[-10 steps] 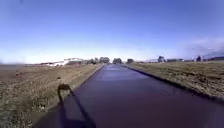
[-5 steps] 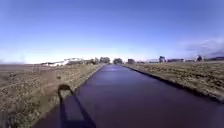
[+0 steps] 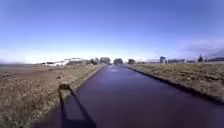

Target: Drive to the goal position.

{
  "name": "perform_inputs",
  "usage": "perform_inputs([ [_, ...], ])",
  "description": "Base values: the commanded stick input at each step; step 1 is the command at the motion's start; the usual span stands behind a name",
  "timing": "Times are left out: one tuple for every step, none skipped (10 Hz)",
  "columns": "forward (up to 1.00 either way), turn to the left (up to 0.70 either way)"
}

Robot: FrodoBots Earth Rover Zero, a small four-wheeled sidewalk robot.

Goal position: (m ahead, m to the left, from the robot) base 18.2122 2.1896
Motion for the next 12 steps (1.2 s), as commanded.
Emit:
perform_inputs([
  [1.00,0.00],
  [1.00,0.00],
  [1.00,0.00],
  [1.00,0.00],
  [1.00,0.00],
  [1.00,0.00],
  [1.00,0.00],
  [1.00,0.00],
  [1.00,0.00],
  [1.00,0.00],
  [1.00,0.00],
  [1.00,0.00],
])
